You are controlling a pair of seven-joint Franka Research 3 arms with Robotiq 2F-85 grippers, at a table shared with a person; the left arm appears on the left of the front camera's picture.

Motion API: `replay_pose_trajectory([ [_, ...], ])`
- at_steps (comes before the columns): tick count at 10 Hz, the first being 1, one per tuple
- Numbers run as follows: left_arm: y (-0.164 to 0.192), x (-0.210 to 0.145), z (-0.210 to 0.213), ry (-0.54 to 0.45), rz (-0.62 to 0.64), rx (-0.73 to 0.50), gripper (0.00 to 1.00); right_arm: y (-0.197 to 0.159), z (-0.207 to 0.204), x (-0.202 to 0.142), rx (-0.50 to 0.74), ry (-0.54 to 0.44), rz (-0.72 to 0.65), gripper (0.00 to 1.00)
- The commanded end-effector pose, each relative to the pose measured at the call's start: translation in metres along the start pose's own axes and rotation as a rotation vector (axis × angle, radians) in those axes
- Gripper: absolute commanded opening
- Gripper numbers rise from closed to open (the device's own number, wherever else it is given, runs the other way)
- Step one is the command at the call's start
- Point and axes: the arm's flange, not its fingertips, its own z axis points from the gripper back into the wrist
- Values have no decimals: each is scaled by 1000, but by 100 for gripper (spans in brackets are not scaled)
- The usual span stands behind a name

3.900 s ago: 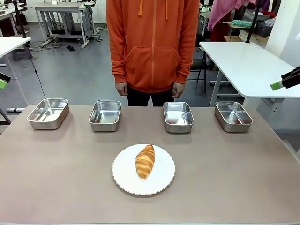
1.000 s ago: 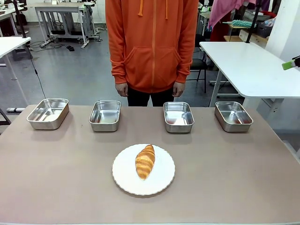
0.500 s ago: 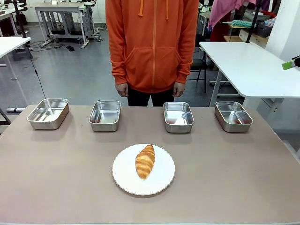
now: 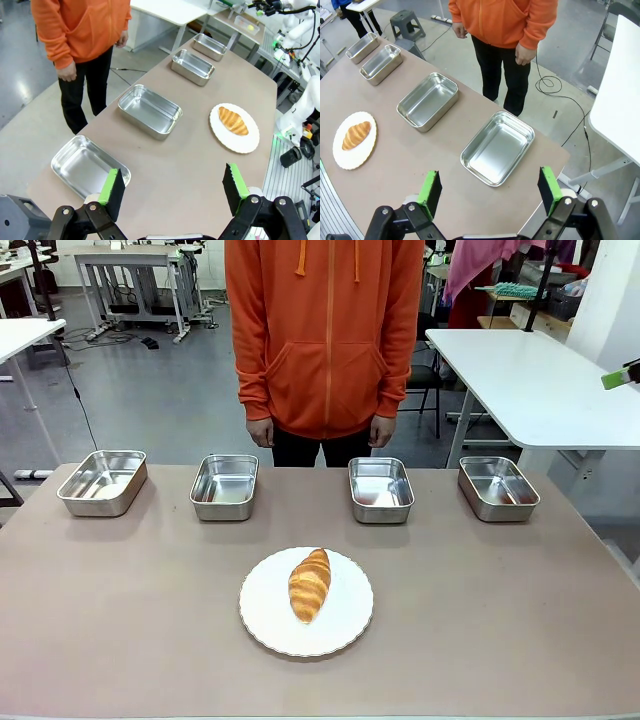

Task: Place the bread in the container.
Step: Place the Butter Roll into the Airtight Container indicated by the human.

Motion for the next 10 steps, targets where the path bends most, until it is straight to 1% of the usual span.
replay_pose_trajectory([
  [1,-1,0,1,-3,-13,-7,100,0,-2,0,8,-22,-2,100],
  [10,-1,0,1,-3,-13,-7,100,0,-2,0,8,-22,-2,100],
])
